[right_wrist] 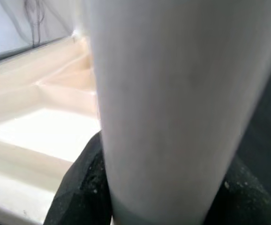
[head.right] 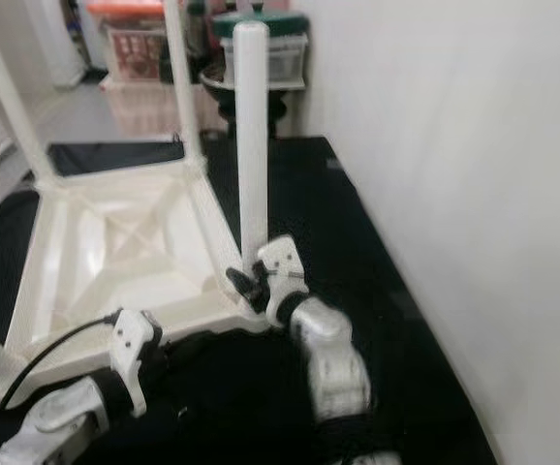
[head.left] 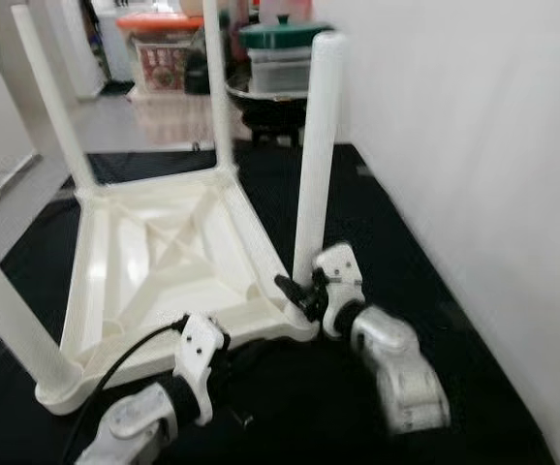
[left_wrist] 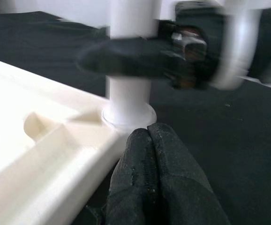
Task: Building children table
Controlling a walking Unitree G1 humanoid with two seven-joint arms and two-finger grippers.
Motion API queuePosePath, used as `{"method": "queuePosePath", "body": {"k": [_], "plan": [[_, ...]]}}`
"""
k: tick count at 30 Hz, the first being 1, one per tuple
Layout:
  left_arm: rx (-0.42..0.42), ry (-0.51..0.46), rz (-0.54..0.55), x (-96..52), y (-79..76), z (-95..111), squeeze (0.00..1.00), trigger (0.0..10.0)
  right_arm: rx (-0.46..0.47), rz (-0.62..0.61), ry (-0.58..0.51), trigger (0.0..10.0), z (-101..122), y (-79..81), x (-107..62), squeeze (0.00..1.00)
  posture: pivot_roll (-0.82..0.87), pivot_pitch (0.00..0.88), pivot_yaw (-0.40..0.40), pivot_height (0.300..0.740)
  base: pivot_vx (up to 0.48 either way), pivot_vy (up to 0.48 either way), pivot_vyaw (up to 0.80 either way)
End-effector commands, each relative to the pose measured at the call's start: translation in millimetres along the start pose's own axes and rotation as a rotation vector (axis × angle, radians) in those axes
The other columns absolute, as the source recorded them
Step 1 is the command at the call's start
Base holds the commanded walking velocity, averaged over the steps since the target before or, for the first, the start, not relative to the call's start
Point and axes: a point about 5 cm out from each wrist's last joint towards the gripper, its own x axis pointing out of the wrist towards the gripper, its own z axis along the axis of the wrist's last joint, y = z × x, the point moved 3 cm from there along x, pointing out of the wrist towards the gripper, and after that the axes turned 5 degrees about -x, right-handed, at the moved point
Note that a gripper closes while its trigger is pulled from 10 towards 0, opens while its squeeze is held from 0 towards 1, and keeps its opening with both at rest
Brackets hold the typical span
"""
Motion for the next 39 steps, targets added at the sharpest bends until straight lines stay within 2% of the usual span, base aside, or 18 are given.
{"method": "queuePosePath", "body": {"k": [1, 2, 6, 7, 8, 9, 11, 14, 17, 23, 25, 26, 27, 31, 39], "plan": [[0.003, 0.022, -0.01, 2.8, 0.9, -3, 0.0, 10.0, 0.025, 0.016, 0.057, 3.6, -13, -6.5, 6.2, 0.0, -0.05, 0.054, -0.014, 0.74, 0.0, 0.0, 0.0], [0.015, 0.023, -0.012, 3.6, 0.8, -3, 0.0, 10.0, 0.054, 0.004, 0.036, 10.0, -13, -11.9, 8.3, 0.0, -0.05, 0.05, -0.024, 0.74, 0.0, 0.0, 0.0], [0.02, 0.022, -0.008, 3.8, 1.2, -3, 0.0, 10.0, 0.1, 0.017, 0.011, 10.0, -11, -9.4, 9.0, 0.0, -0.05, 0.048, -0.024, 0.74, 0.0, 0.0, 0.0], [0.024, 0.007, 0.015, 3.5, 2.5, -2, 0.0, 10.0, 0.126, 0.06, -0.03, 10.0, -5, -4.5, 8.8, 1.0, -0.05, 0.044, -0.033, 0.74, 0.0, 0.0, 0.0], [0.024, 0.007, 0.015, 3.5, 2.5, -2, 0.0, 10.0, 0.126, 0.06, -0.03, 10.0, -5, -4.5, 8.8, 1.0, -0.05, 0.044, -0.033, 0.74, 0.0, 0.0, 0.0], [0.049, -0.014, 0.067, 3.1, 7.6, 1, 0.0, 10.0, 0.16, 0.102, -0.096, 10.0, 5, 2.2, 4.7, 1.0, -0.06, 0.04, -0.032, 0.74, 0.0, 0.0, 0.0], [0.063, -0.019, 0.086, 3.4, 9.8, 2, 0.0, 10.0, 0.17, 0.104, -0.119, 10.0, 8, 1.9, 2.3, 1.0, -0.06, 0.04, -0.029, 0.74, 0.0, 0.0, 0.0], [0.098, -0.029, 0.16, 4.6, 19.3, 5, 0.0, 10.0, 0.174, 0.087, -0.131, 10.0, 12, 0.8, -10.6, 1.0, -0.07, 0.039, -0.026, 0.74, 0.0, 0.0, 0.0], [0.103, -0.036, 0.188, 4.4, 22.5, 6, 0.0, 10.0, 0.175, 0.095, -0.135, 10.0, 11, 0.2, -14.6, 1.0, -0.07, 0.039, -0.026, 0.74, 0.0, 0.0, 0.0], [0.113, -0.064, 0.329, -1.1, 33.5, 6, 0.0, 10.0, 0.123, 0.271, -0.123, 10.0, -5, 7.0, -48.5, 1.0, -0.08, 0.038, -0.016, 0.74, 0.0, 0.0, 0.0], [0.113, -0.064, 0.329, -1.1, 33.5, 6, 0.0, 10.0, 0.123, 0.271, -0.123, 10.0, -5, 7.0, -48.5, 1.0, -0.08, 0.038, -0.016, 0.74, 0.0, 0.0, 0.0], [0.116, -0.063, 0.338, -1.6, 34.1, 6, 0.0, 10.0, 0.129, 0.272, -0.111, 10.0, -8, 6.0, -49.6, 0.65, -0.09, 0.037, -0.017, 0.74, 0.0, 0.0, 0.0], [0.119, -0.056, 0.342, -1.8, 34.1, 5, 0.0, 10.0, 0.126, 0.268, -0.087, 10.0, -12, 5.0, -49.3, 0.0, -0.09, 0.036, -0.016, 0.74, 0.0, 0.0, 0.0], [0.117, -0.046, 0.346, -1.7, 34.3, 4, 0.0, 10.0, 0.114, 0.265, -0.071, 10.0, -14, 5.1, -48.2, 0.0, -0.09, 0.035, -0.014, 0.74, 0.0, 0.0, 0.0], [0.125, -0.021, 0.35, 1.4, 33.6, 1, 0.0, 10.0, 0.066, 0.191, -0.025, 10.0, -11, -0.2, -32.4, 0.0, -0.08, 0.044, -0.022, 0.74, 0.0, 0.48, 0.0]]}}
